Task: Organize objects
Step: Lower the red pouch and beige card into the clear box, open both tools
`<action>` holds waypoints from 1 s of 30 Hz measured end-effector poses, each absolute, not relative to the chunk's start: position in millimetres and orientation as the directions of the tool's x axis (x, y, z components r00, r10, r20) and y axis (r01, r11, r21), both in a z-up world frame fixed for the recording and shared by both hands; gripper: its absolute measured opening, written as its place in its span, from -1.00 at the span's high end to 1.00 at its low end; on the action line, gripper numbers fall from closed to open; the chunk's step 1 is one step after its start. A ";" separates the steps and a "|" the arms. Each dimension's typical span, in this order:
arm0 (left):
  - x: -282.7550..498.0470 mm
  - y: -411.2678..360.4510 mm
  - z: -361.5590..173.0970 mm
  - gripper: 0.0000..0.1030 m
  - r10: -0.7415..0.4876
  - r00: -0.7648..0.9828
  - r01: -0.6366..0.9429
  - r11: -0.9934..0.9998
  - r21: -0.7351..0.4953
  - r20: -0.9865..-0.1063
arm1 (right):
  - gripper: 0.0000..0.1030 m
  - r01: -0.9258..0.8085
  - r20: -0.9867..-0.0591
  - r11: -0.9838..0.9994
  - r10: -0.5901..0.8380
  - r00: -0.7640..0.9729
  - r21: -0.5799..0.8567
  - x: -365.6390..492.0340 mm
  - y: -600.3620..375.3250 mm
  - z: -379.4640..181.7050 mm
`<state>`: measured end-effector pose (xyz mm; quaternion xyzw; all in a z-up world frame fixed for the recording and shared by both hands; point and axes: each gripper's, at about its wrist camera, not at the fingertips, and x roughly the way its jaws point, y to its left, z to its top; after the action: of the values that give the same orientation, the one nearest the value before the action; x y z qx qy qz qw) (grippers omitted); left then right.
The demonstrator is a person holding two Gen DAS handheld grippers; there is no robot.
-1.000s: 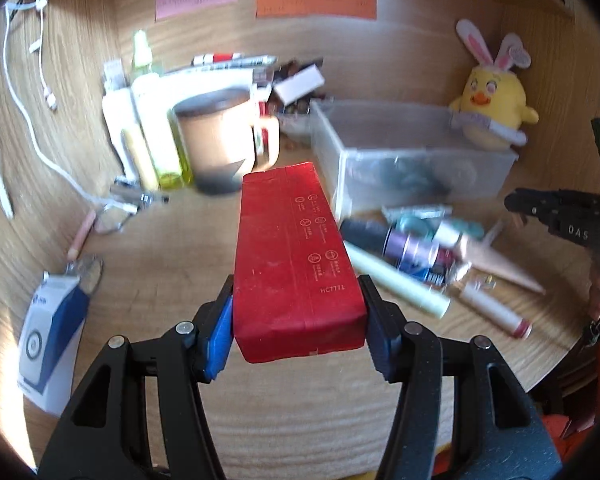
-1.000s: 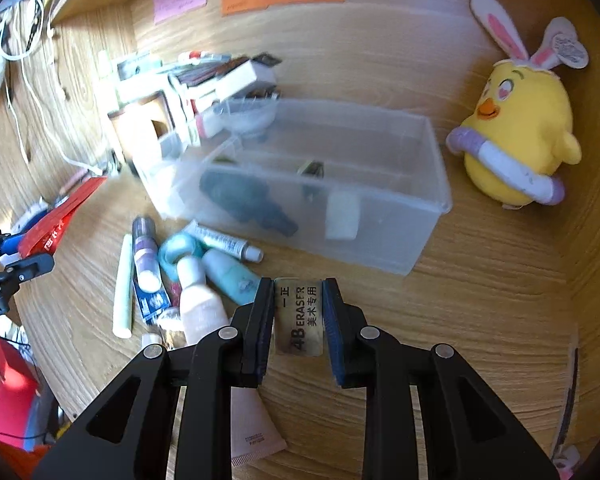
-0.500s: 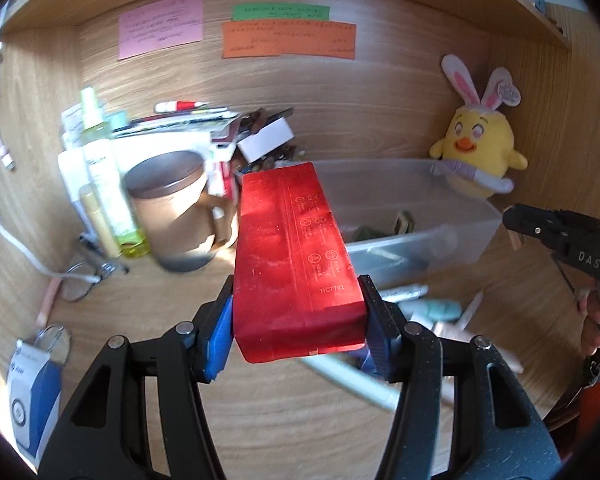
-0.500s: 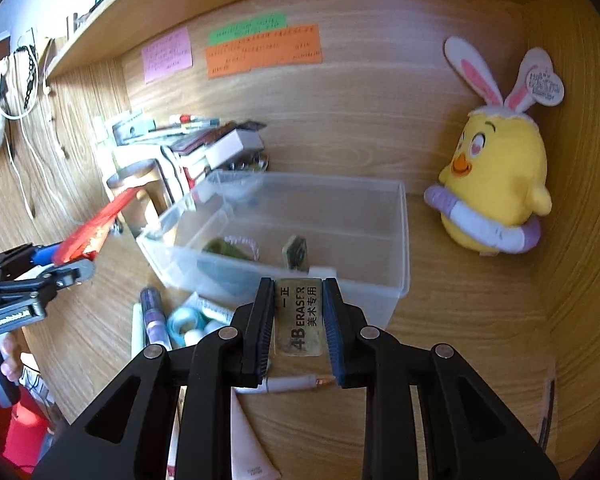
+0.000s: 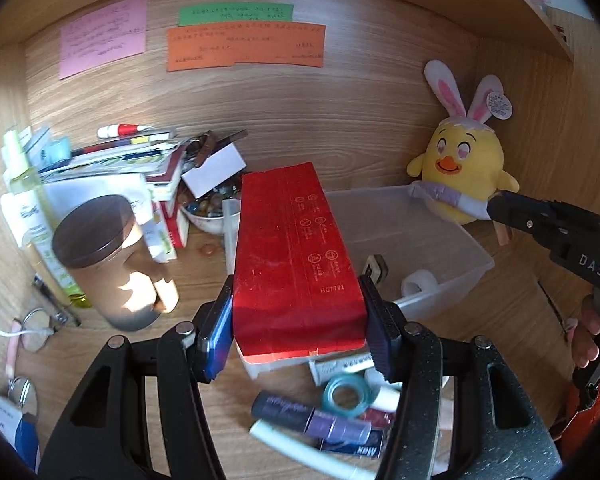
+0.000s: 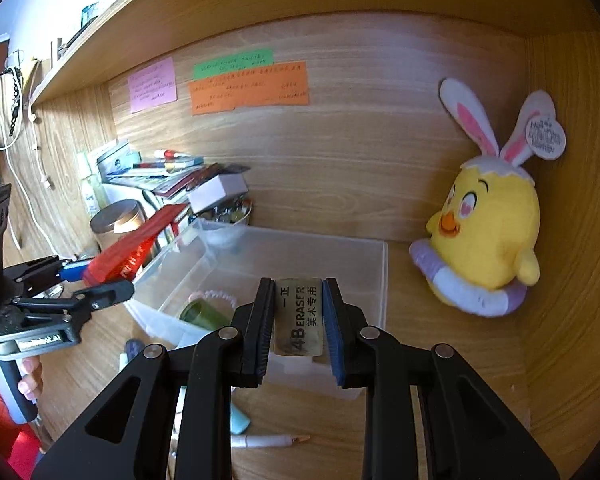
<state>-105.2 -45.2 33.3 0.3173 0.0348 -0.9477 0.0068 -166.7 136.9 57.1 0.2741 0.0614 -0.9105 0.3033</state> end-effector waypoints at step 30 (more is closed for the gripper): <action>-170.5 -51.2 -3.5 -0.10 0.089 -0.715 -0.004 -0.992 -0.123 -0.694 | 0.58 0.534 -0.696 -0.839 -0.321 -0.643 -0.106 -226.2 88.6 -16.4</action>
<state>-170.5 -51.2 -3.5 0.3768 0.0560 -0.9242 -0.0251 -226.2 88.6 -16.4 0.3486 0.1527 -0.8933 0.2391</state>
